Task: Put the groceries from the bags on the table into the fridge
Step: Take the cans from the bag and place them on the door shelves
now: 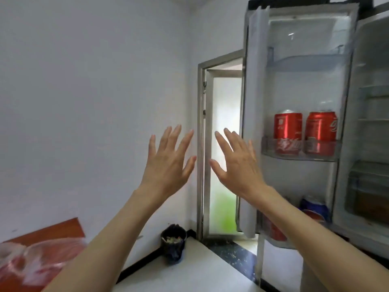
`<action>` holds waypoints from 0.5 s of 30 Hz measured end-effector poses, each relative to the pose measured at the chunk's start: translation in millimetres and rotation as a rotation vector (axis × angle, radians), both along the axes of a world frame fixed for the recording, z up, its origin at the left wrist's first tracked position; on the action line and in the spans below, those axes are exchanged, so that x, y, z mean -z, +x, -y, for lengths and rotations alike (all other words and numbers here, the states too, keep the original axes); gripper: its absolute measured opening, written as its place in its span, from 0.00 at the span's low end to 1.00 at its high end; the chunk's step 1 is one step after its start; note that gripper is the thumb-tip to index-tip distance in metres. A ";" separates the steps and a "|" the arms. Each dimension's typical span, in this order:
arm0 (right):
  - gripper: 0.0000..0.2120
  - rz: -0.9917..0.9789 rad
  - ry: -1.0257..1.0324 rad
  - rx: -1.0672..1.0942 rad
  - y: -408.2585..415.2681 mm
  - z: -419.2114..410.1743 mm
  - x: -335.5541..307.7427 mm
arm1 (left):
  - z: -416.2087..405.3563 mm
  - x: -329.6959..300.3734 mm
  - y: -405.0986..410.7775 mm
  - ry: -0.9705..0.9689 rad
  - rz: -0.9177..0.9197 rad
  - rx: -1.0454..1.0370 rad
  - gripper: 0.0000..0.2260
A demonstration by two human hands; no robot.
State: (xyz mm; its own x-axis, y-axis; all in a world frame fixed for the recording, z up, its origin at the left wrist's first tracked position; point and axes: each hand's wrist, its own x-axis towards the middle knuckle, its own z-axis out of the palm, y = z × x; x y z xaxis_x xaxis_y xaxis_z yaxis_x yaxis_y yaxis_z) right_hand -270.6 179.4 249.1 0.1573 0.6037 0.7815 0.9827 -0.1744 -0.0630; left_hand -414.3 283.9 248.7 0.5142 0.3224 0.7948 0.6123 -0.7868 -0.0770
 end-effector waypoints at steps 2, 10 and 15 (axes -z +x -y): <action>0.31 0.009 -0.047 -0.044 -42.8 -30.9 17.0 | -25.7 20.5 -52.1 -0.033 -0.076 -0.094 0.27; 0.31 -0.088 -0.144 -0.267 -215.1 -140.9 100.5 | -89.7 107.3 -244.1 -0.264 -0.191 -0.365 0.31; 0.36 -0.189 -0.233 -0.386 -301.2 -196.5 159.0 | -118.4 151.8 -335.3 -0.438 -0.170 -0.510 0.27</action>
State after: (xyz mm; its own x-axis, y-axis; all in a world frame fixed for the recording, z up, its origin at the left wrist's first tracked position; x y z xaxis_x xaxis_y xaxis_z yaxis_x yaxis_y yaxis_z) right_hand -571.8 376.0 90.0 0.0139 0.8013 0.5981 0.9535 0.1695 -0.2493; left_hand -749.5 402.2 96.9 0.3194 0.8295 0.4581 0.9214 -0.3848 0.0544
